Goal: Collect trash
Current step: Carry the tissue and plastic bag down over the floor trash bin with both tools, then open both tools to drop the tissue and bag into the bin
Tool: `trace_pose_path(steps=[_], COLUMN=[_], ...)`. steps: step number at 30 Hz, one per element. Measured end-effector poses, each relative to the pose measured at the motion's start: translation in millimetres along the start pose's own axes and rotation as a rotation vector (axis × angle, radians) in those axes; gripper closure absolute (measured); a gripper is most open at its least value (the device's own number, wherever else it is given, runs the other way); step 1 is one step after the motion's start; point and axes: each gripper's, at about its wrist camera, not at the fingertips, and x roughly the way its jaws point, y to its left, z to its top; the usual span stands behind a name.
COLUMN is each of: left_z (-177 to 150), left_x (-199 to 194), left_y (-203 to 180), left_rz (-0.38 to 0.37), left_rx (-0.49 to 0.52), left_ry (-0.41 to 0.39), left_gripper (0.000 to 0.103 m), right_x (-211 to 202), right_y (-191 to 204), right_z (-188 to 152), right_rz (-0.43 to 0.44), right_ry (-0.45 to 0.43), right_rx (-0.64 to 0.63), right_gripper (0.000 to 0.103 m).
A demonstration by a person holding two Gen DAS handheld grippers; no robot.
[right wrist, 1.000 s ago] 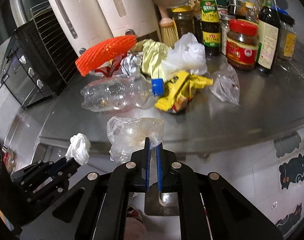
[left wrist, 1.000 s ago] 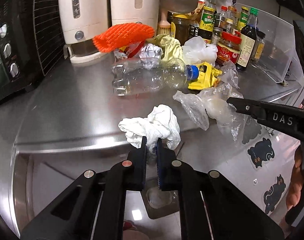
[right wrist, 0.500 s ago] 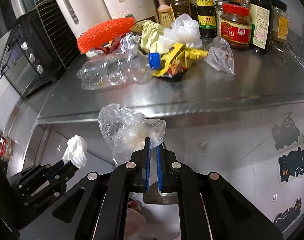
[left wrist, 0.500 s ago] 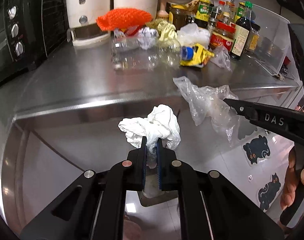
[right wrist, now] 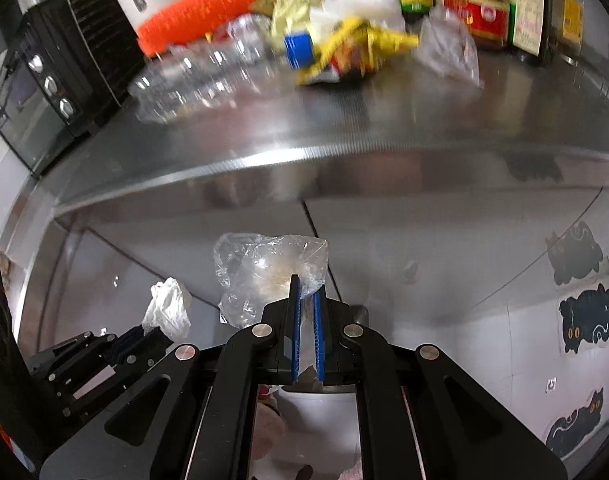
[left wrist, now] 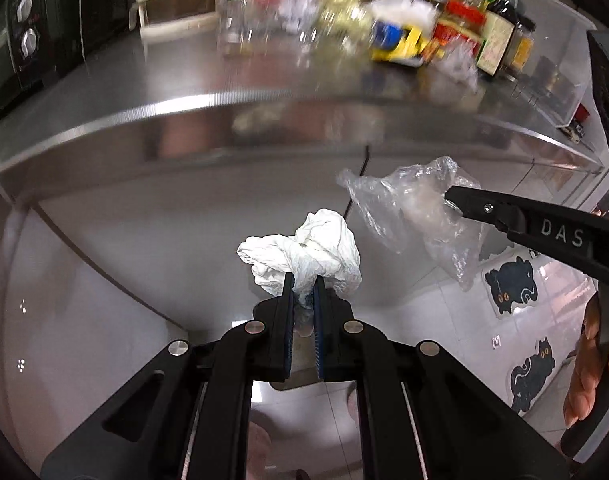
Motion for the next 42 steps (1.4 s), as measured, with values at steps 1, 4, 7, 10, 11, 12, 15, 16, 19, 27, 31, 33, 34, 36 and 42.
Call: trace_pose_path(steps=[1, 4, 7, 10, 11, 12, 15, 16, 19, 27, 31, 33, 34, 36, 42], left_z=[-2.3, -10.4, -19.1, -28.9, -31.6, -34.6, -45.9, -49.6, -63.7, -91.7, -106.6, -110.9, -111.4, -111.2, -109.9], left_x=[4.9, 26.0, 48.7, 74.9, 81.4, 88.6, 113.2, 120.8, 150.6, 209.5, 232.3, 237.7, 240.2, 242.6, 242.1], left_y=[1.5, 6.4, 10.3, 12.1, 12.2, 12.3, 13.5, 13.6, 15.3, 32.9, 38.9, 41.9, 41.7, 40.6, 39.5], left_rz=[0.0, 0.001, -0.003, -0.005, -0.006, -0.008, -0.013, -0.015, -0.02, -0.034, -0.04, -0.043, -0.045, -0.047, -0.024], left_rx=[-0.005, -0.02, -0.035, -0.046, -0.049, -0.051, -0.059, -0.062, -0.076, -0.121, -0.14, -0.141, -0.14, -0.138, -0.131], left_ry=[0.01, 0.049, 0.088, 0.134, 0.145, 0.158, 0.196, 0.209, 0.259, 0.37, 0.411, 0.421, 0.425, 0.429, 0.414], left_gripper=[0.096, 0.096, 0.096, 0.096, 0.096, 0.096, 0.096, 0.096, 0.096, 0.096, 0.096, 0.094, 0.093, 0.089, 0.066], right_x=[7.3, 28.8, 53.0, 77.8, 86.6, 93.8, 117.3, 125.8, 150.9, 217.3, 243.2, 252.4, 254.5, 259.8, 267.7], right_y=[-2.4, -10.2, -19.1, -27.6, -30.0, -31.5, -36.3, -37.6, -42.9, -53.2, -52.0, -48.7, -45.3, -48.8, -50.7], right_z=[-4.1, -14.6, -24.3, -33.7, -36.7, -39.3, -48.9, -52.9, -64.3, -83.1, -89.5, -93.7, -96.9, -98.1, -97.1], right_rz=[-0.009, -0.02, -0.039, -0.05, -0.047, -0.047, -0.043, -0.038, -0.045, -0.069, -0.079, -0.08, -0.083, -0.083, -0.088], right_ry=[0.01, 0.047, 0.085, 0.12, 0.133, 0.144, 0.172, 0.182, 0.222, 0.329, 0.374, 0.386, 0.389, 0.397, 0.398], right_rx=[-0.003, -0.003, 0.0, 0.006, 0.009, 0.009, 0.006, 0.004, -0.002, 0.016, 0.01, 0.008, 0.009, 0.015, 0.036], right_gripper=[0.096, 0.096, 0.096, 0.096, 0.096, 0.096, 0.096, 0.096, 0.096, 0.096, 0.095, 0.095, 0.094, 0.094, 0.093])
